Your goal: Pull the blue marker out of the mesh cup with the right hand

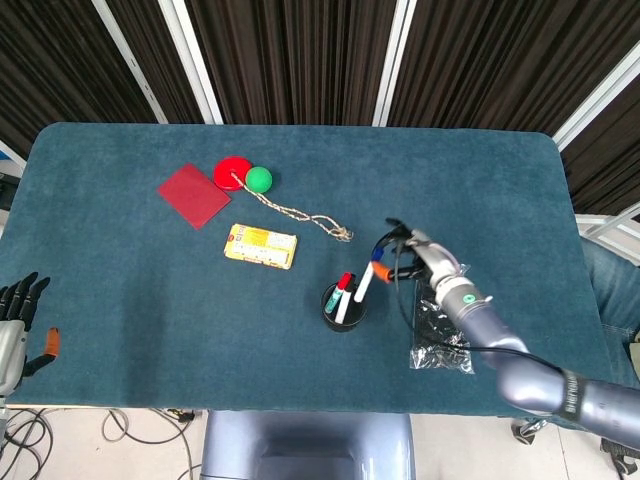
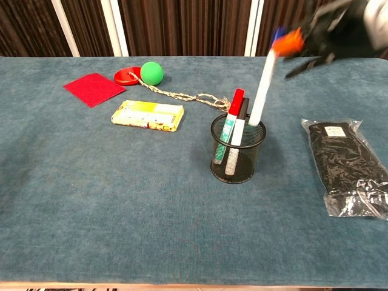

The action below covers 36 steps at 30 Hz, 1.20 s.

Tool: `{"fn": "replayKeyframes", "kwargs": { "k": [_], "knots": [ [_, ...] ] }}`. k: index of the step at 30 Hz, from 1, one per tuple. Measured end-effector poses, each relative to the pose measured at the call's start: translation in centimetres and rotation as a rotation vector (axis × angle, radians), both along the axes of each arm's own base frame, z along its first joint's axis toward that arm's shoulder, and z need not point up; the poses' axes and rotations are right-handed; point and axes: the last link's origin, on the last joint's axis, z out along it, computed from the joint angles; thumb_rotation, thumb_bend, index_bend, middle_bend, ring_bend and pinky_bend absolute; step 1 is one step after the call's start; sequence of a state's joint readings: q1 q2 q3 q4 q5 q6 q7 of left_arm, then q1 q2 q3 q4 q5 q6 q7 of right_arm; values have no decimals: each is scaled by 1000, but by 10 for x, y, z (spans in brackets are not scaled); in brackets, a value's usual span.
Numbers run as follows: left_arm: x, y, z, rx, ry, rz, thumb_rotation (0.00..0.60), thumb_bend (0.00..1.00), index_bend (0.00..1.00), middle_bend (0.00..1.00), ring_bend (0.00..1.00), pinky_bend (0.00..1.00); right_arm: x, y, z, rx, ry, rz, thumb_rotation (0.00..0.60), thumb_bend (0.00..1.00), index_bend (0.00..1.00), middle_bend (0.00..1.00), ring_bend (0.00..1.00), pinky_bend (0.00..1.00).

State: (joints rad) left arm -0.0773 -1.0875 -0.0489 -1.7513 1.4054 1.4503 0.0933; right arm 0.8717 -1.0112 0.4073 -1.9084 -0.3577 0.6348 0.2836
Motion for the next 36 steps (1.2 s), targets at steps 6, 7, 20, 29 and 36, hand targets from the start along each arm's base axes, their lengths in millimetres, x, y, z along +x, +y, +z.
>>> {"fn": "replayKeyframes", "kwargs": {
  "k": [6, 7, 20, 29, 36],
  "knots": [
    [1, 0, 0, 2, -11, -1, 600, 509, 73, 0, 0, 38, -6, -4, 46, -64, -11, -9, 600, 498, 616, 0, 0, 172],
    [1, 0, 0, 3, -11, -1, 600, 509, 73, 0, 0, 38, -9, -3, 50, -67, -7, -12, 600, 498, 616, 0, 0, 172],
    [0, 0, 0, 7, -15, 5, 600, 509, 73, 0, 0, 38, -45, 26, 30, 84, 56, -10, 600, 496, 616, 0, 0, 172],
    [0, 0, -1, 1, -17, 11, 600, 509, 74, 0, 0, 38, -68, 30, -19, 209, 103, 5, 600, 282, 468, 0, 0, 172],
    [0, 1, 1, 4, -23, 17, 600, 509, 77, 0, 0, 42, -75, 22, -32, 237, 206, 55, 600, 151, 32, 0, 0, 171]
  ]
}}
